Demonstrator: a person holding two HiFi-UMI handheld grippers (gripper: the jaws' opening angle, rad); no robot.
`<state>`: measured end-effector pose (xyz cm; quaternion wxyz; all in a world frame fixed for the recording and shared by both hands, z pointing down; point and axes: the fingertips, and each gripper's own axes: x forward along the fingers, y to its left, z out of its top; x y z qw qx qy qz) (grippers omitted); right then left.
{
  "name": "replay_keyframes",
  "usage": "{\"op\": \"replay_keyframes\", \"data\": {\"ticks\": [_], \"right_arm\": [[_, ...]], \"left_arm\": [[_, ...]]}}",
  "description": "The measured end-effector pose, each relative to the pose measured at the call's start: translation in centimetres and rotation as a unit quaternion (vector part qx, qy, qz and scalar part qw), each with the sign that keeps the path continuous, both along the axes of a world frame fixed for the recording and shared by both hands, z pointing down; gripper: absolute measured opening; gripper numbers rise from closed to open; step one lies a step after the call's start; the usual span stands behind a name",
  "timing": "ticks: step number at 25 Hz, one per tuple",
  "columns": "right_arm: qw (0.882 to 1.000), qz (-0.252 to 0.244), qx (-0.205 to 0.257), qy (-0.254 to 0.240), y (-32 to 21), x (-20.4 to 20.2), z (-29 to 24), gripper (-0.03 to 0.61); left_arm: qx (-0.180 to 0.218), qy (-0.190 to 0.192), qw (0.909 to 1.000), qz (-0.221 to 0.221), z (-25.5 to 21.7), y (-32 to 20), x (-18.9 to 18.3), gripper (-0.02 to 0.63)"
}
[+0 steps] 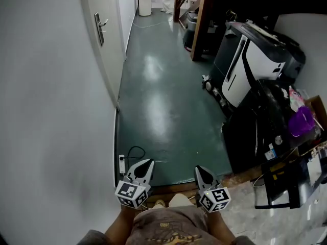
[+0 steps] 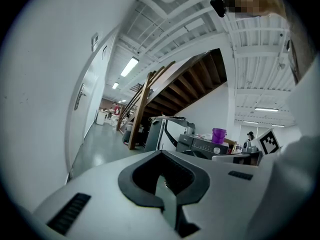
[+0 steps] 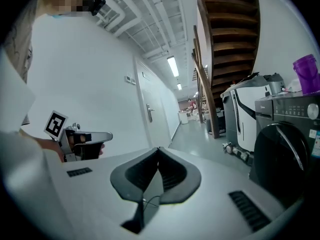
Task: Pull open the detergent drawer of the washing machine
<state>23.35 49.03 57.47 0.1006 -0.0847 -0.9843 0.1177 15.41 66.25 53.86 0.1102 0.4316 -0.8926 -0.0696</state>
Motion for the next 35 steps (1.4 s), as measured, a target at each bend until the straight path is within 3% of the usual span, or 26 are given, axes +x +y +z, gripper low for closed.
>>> {"op": "replay_keyframes", "data": {"ticks": [10,16,26,35], "right_arm": [[1.0,0.019,0.013,0.007,1.0,0.4,0.3,0.003],[1.0,0.018,0.014,0.007,-0.1,-2.5,0.3,0.003],[1.0,-0.003,0.005,0.013,-3.8,-12.8,0.0,0.003],[1.0,-0.025,0.004,0.01,-10.3,-23.9,-3.3,0.003]], "left_arm": [[0.013,0.002,0.9996,0.023,1.1,0.1,-1.4,0.02],[0.018,0.004,0.9996,0.021,1.3,-1.1,-4.7,0.021],[0.015,0.017,0.9997,0.011,0.8,-5.4,-14.3,0.02],[0.019,0.019,0.9996,0.006,-3.0,-12.0,-24.9,0.02]]}}
